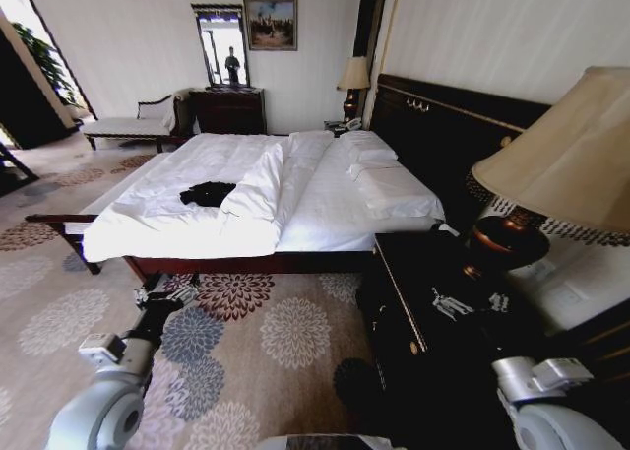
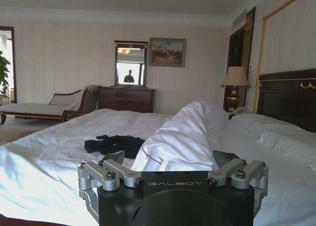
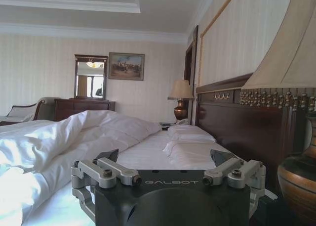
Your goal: Fold the clothes on the bed.
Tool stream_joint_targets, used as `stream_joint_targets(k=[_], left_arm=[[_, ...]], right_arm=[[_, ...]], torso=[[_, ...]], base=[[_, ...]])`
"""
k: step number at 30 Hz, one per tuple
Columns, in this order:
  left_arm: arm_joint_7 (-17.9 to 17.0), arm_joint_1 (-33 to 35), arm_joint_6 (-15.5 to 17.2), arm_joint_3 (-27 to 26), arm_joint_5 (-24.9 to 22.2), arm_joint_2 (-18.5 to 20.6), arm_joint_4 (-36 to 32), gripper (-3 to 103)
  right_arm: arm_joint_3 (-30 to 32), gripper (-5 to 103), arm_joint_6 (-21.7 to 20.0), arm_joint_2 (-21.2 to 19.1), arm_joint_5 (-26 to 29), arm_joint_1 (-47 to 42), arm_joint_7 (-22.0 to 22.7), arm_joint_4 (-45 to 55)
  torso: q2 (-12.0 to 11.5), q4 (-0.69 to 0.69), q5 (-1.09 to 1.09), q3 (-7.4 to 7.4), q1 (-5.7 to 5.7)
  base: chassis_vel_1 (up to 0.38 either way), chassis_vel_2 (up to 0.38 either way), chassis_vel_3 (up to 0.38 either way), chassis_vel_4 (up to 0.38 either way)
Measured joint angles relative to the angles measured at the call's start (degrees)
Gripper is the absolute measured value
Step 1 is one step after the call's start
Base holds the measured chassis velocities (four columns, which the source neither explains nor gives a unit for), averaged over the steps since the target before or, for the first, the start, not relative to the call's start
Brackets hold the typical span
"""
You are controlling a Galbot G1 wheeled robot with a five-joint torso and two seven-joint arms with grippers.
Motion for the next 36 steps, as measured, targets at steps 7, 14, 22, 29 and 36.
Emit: stream_joint_targets(k=[7, 14, 22, 29, 36], left_arm=[[0.0, 0.2, 0.0, 0.3, 0.1, -0.2, 0.0, 100], [0.0, 0.6, 0.0, 0.6, 0.2, -0.3, -0.1, 100], [0.0, 1.2, 0.0, 0.3, 0.2, -0.5, -0.4, 100], [0.0, 1.8, 0.0, 0.3, 0.2, -0.8, -0.6, 100], [0.0, 2.4, 0.0, 0.6, 0.5, -1.2, -0.8, 100]], right_arm=[[-0.1, 100, -0.1, 0.3, -0.3, -0.1, 0.0, 0.2], [0.0, 100, -0.1, 0.6, -0.5, -0.3, 0.0, 0.2], [-0.4, 100, -0.1, 1.0, -0.7, -0.2, 0.0, 0.2], [-1.1, 100, 0.0, 1.5, -1.0, -0.2, 0.1, 0.1], [-1.8, 100, 0.0, 2.1, -1.6, 0.0, 0.3, 0.0]], torso=[[0.0, 0.0, 0.0, 0.0, 0.0], [0.0, 0.0, 0.0, 0.0, 0.0], [0.0, 0.0, 0.0, 0.0, 0.0], [0.0, 0.0, 0.0, 0.0, 0.0], [0.0, 0.0, 0.0, 0.0, -0.01]], base=[[-0.087, 0.096, 0.088, -0.082], [-0.092, 0.09, 0.084, -0.095], [-0.093, 0.094, 0.095, -0.091], [-0.082, 0.086, 0.082, -0.091], [-0.109, 0.095, 0.103, -0.1]])
